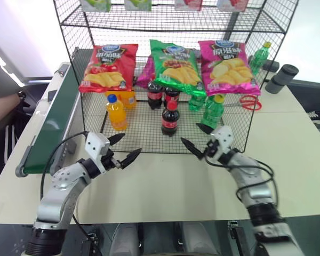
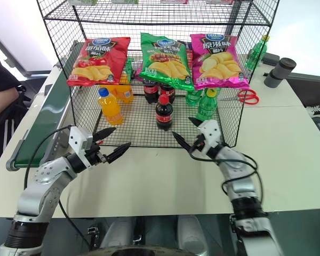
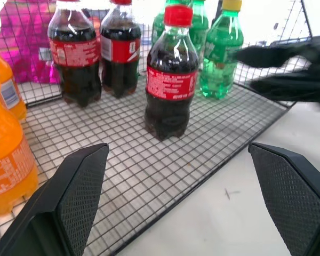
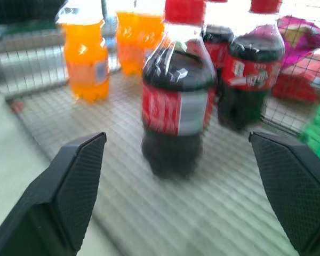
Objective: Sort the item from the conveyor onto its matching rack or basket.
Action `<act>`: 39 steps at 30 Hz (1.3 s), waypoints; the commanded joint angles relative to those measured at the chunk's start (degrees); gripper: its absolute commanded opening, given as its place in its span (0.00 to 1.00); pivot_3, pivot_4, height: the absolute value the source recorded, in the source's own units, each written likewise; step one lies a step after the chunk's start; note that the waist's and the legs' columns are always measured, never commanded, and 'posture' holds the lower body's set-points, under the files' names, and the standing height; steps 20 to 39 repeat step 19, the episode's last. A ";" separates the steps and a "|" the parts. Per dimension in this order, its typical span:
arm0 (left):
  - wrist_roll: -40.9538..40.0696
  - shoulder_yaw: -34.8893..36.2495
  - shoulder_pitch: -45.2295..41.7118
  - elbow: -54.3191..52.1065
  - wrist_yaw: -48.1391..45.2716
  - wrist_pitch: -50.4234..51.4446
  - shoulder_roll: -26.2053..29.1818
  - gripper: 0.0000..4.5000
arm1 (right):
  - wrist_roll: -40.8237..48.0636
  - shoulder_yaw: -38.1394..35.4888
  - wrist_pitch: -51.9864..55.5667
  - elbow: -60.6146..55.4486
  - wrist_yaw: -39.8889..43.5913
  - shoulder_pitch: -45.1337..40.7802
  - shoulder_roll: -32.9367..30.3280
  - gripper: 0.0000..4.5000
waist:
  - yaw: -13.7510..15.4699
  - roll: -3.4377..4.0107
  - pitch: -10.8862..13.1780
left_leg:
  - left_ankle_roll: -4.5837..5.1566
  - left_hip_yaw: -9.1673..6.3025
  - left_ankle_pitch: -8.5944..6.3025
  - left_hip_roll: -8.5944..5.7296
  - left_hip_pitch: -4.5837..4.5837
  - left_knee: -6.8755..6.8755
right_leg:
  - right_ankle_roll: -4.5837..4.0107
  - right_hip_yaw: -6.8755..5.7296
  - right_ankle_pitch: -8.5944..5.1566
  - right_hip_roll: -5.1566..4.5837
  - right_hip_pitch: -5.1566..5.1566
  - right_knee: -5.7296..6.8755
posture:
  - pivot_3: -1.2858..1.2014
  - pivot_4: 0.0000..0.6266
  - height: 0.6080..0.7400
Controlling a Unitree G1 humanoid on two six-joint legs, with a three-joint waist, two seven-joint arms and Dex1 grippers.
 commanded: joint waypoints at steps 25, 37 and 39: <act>0.05 7.82 -1.06 9.37 -6.65 -2.93 9.29 1.00 | 14.94 -21.51 17.46 -22.94 8.07 18.65 -19.02 0.99 | 1.80 0.11 0.01 | 0.04 0.04 -0.02 -0.01 -0.03 0.04 | -0.03 0.00 -0.02 0.07 0.09 -0.20 | 0.52 0.24 1.00; 0.05 7.82 -1.06 9.37 -6.65 -2.93 9.29 1.00 | 14.94 -21.51 17.46 -22.94 8.07 18.65 -19.02 0.99 | 1.80 0.11 0.01 | 0.04 0.04 -0.02 -0.01 -0.03 0.04 | -0.03 0.00 -0.02 0.07 0.09 -0.20 | 0.52 0.24 1.00; 0.05 7.82 -1.06 9.37 -6.65 -2.93 9.29 1.00 | 14.94 -21.51 17.46 -22.94 8.07 18.65 -19.02 0.99 | 1.80 0.11 0.01 | 0.04 0.04 -0.02 -0.01 -0.03 0.04 | -0.03 0.00 -0.02 0.07 0.09 -0.20 | 0.52 0.24 1.00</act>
